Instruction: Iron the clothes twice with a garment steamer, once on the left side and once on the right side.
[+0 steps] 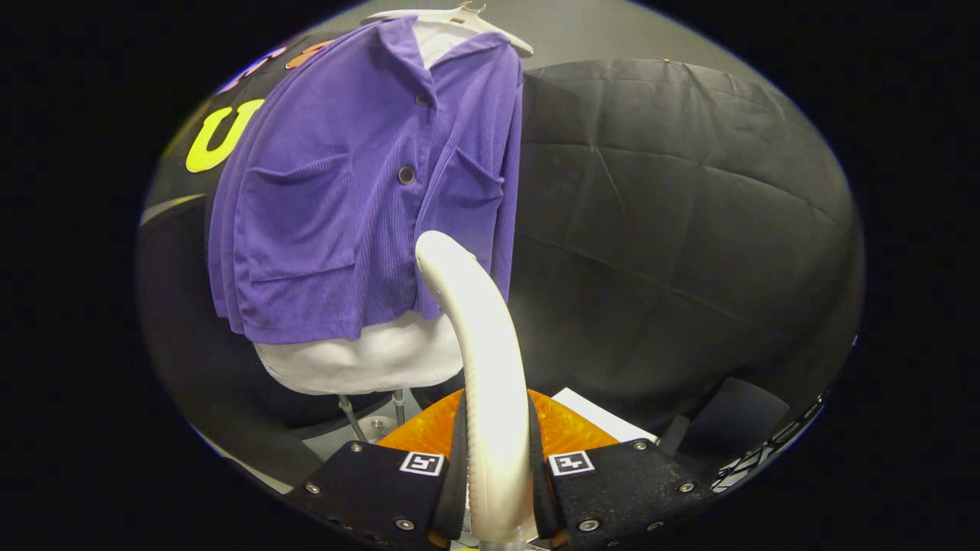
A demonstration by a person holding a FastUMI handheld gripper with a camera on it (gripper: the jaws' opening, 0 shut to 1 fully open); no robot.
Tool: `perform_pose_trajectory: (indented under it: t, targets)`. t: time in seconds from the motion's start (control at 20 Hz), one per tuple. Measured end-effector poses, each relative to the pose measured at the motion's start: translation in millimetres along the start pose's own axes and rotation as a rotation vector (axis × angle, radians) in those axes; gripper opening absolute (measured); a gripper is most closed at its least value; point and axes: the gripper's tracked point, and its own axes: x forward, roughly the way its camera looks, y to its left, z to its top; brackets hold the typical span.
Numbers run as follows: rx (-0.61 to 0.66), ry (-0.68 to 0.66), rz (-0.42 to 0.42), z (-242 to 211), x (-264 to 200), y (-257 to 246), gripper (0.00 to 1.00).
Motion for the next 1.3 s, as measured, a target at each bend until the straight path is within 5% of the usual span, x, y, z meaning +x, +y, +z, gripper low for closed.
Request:
perform_pose_trajectory:
  t: [0.6, 1.3]
  targets:
    - [0.03, -0.199, 0.084, 46.7, -174.7, -19.8, 0.35]
    - [0.036, -0.319, 0.275, 71.6, -349.7, 55.1, 0.35]
